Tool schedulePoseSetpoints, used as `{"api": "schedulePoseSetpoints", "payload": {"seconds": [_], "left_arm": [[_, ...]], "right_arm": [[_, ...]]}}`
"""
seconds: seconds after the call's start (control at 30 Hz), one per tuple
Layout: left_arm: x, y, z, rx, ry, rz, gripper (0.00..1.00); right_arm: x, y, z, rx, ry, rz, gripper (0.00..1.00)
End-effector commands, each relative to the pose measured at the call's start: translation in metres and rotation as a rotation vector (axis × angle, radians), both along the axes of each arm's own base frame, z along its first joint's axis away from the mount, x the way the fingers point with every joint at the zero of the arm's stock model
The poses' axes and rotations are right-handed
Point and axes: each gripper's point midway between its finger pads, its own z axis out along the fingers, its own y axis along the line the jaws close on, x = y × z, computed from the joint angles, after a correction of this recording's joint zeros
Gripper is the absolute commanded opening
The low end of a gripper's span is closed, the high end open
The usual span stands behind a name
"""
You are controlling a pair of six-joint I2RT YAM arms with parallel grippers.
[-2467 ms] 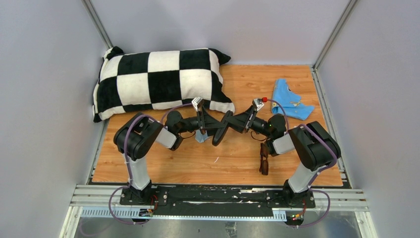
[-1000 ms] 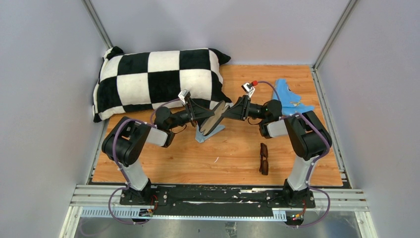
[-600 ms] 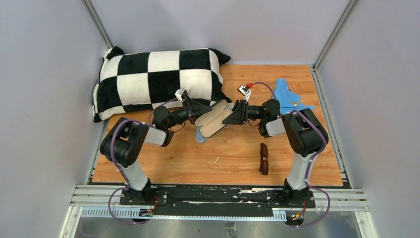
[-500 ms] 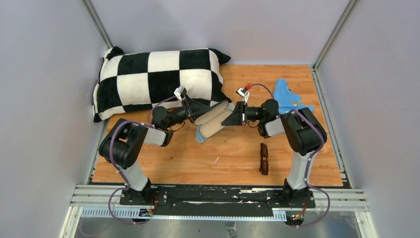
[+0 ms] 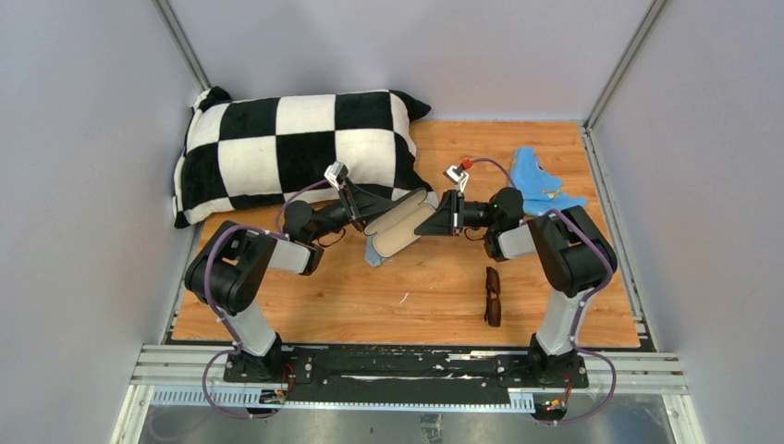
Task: Organize the sunglasses
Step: Open the sunglasses case, then place the sunglasses case at the center of the board.
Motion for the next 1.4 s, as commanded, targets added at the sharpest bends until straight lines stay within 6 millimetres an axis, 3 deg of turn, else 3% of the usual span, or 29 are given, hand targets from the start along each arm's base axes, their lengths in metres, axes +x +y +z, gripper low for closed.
{"api": "schedulePoseSetpoints", "payload": {"seconds": [0.0, 0.1, 0.2, 0.4, 0.5, 0.57, 0.67, 0.8, 0.9, 0.97, 1.13, 1.37], "left_arm": [[-0.009, 0.000, 0.000, -0.025, 0.000, -0.005, 0.00], [-0.006, 0.000, -0.007, -0.018, 0.011, 0.008, 0.00], [-0.005, 0.000, -0.009, -0.020, 0.029, 0.009, 0.00], [0.001, 0.006, -0.019, 0.006, 0.062, 0.047, 0.00], [0.006, 0.011, -0.036, 0.076, 0.089, 0.092, 0.00], [0.007, 0.013, -0.052, 0.163, 0.107, 0.126, 0.00], [0.007, 0.021, -0.071, 0.327, 0.100, 0.185, 0.00], [0.009, 0.038, -0.073, 0.426, 0.072, 0.215, 0.00], [0.013, 0.056, -0.077, 0.424, 0.087, 0.219, 0.00], [0.017, 0.068, -0.084, 0.434, 0.101, 0.239, 0.00], [0.023, 0.098, -0.099, 0.439, 0.142, 0.334, 0.00], [0.027, 0.140, -0.129, 0.501, 0.180, 0.484, 0.00]], "right_arm": [[-0.016, -0.005, 0.037, 0.056, -0.102, -0.023, 0.45], [-0.020, -0.019, 0.045, 0.057, -0.081, -0.045, 0.54], [-0.015, -0.041, 0.034, 0.034, -0.018, -0.104, 0.56], [-0.006, -0.086, 0.014, 0.013, 0.097, -0.245, 0.70], [-0.002, -0.097, 0.014, 0.023, 0.129, -0.319, 0.73], [-0.002, -0.104, 0.014, 0.016, 0.141, -0.359, 0.86], [-0.004, -0.109, 0.005, -0.046, 0.168, -0.408, 0.87], [-0.006, -0.121, -0.005, -0.298, 0.119, -0.501, 0.89], [-0.011, -0.136, 0.007, -0.470, 0.041, -0.565, 0.91], [-0.010, -0.140, 0.012, -0.507, 0.027, -0.597, 0.90], [-0.016, -0.156, -0.004, -0.634, 0.061, -0.677, 0.89], [-0.029, -0.160, -0.015, -0.670, 0.067, -0.684, 0.88]]}}
